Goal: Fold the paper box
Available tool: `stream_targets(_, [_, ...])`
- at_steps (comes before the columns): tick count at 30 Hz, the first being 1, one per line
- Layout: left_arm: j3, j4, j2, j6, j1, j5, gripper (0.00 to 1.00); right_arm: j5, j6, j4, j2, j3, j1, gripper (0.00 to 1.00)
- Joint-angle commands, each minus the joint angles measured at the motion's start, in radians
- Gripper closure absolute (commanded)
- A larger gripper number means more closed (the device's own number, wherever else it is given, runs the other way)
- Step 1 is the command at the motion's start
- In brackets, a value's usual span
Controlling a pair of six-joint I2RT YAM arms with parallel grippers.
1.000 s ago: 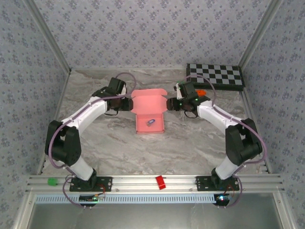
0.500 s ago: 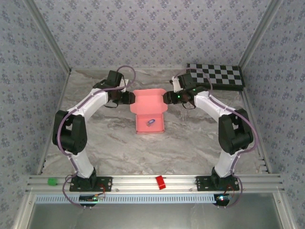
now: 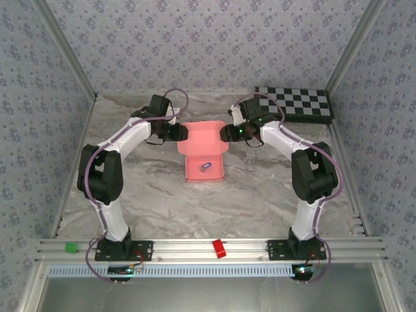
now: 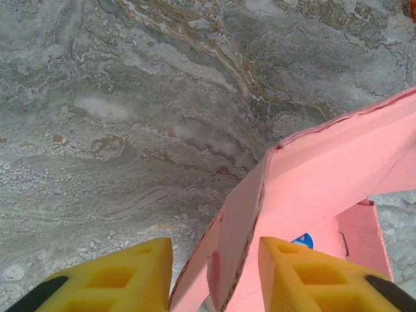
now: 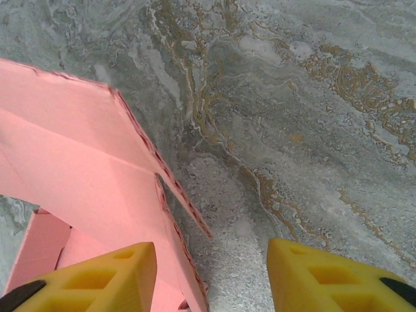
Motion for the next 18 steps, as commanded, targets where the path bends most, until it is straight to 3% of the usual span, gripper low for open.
stream_targets(1, [0.038,-0.010,0.008,0.009,-0.001,0.030,0.63,-0.017,-0.008,-0.019,0.015,0.037,0.001,0.54])
stream_targets(13, [0.051,-0.016,0.026,0.007,0.000,0.044,0.76,-0.017,-0.005,-0.026,0.029,0.055,0.012,0.66])
stream_targets(18, [0.057,-0.018,0.030,0.004,-0.001,0.048,0.77,0.004,-0.007,-0.034,0.024,0.061,0.019,0.68])
